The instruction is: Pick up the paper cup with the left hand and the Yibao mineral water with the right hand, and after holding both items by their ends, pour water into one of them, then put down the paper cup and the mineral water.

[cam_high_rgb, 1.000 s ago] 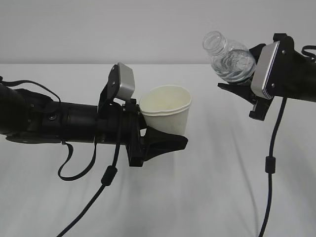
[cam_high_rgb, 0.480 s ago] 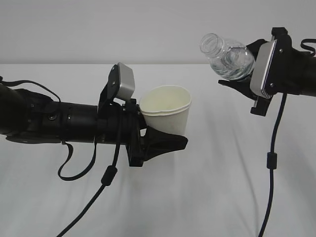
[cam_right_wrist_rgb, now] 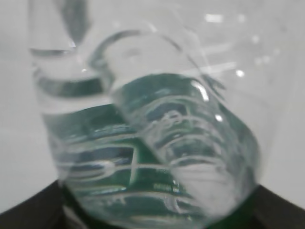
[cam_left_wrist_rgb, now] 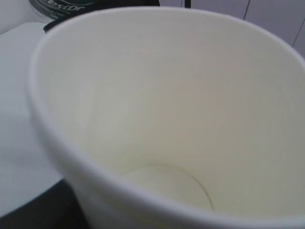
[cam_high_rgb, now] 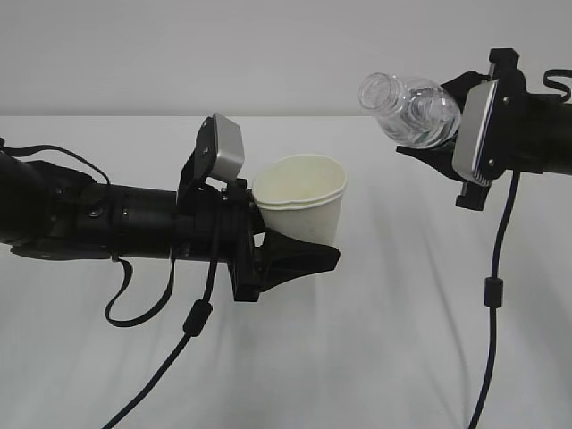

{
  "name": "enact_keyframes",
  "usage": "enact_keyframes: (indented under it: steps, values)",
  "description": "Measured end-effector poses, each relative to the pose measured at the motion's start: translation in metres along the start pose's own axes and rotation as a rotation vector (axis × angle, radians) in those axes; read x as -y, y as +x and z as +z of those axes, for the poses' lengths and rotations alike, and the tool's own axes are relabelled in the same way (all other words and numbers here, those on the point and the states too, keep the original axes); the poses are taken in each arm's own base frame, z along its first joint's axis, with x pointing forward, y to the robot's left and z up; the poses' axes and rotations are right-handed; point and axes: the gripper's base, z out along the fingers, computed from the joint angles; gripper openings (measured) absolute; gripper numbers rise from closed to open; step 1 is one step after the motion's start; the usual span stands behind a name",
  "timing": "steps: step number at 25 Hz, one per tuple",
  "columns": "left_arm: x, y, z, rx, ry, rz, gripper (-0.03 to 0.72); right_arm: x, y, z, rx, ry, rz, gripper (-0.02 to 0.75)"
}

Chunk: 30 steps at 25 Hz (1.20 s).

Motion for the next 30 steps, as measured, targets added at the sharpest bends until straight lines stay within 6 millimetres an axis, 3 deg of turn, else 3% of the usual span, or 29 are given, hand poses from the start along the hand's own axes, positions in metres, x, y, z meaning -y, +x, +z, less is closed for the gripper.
enact_keyframes:
  steps: [12, 30]
  values:
    - [0.004, -0.007, 0.011, -0.016, 0.019, 0.043, 0.463, 0.006, -0.002, 0.002, 0.010, -0.001, -0.074, 0.462]
    - [0.003, -0.006, 0.011, -0.027, 0.009, 0.041, 0.463, 0.011, -0.001, 0.003, -0.003, -0.043, -0.162, 0.462]
